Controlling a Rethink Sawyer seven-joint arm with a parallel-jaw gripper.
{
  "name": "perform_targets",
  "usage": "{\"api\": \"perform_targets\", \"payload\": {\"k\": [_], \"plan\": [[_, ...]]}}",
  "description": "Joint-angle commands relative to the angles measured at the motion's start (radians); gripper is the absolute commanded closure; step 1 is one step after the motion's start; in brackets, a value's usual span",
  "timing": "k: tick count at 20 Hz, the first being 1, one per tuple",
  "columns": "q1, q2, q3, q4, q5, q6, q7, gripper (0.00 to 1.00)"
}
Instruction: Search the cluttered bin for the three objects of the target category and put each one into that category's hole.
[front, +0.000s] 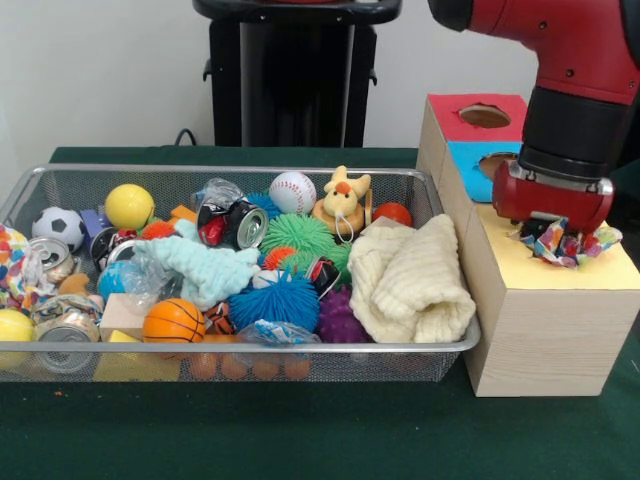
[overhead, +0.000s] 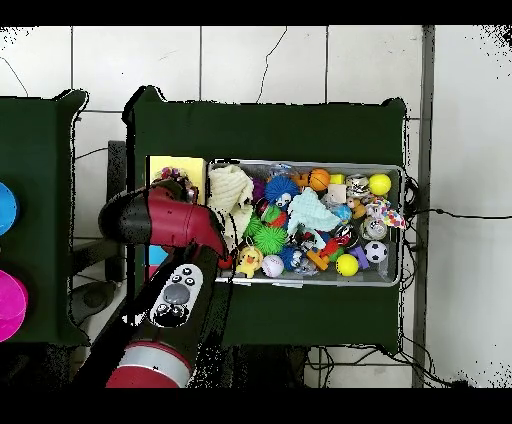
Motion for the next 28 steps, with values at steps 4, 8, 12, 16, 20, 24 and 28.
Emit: {"api": "perform_targets", "payload": {"k": [4, 8, 12, 16, 20, 24, 28], "plan": [[-0.024, -0.003, 0.003, -0.003, 0.034, 0.250, 0.255, 1.00], [-0.044, -0.037, 0.059, -0.015, 0.032, 0.232, 0.205, 1.00], [-0.052, -0.071, 0.071, -0.038, 0.025, 0.267, 0.179, 1.00], [-0.064, -0.092, 0.077, -0.053, 0.019, 0.299, 0.161, 1.00], [-0.056, -0.109, 0.053, -0.075, 0.002, 0.347, 0.161, 1.00], [-0.051, -0.121, 0.045, -0.086, 0.000, 0.359, 0.172, 1.00], [-0.053, -0.132, 0.043, -0.104, -0.007, 0.383, 0.170, 1.00]]}}
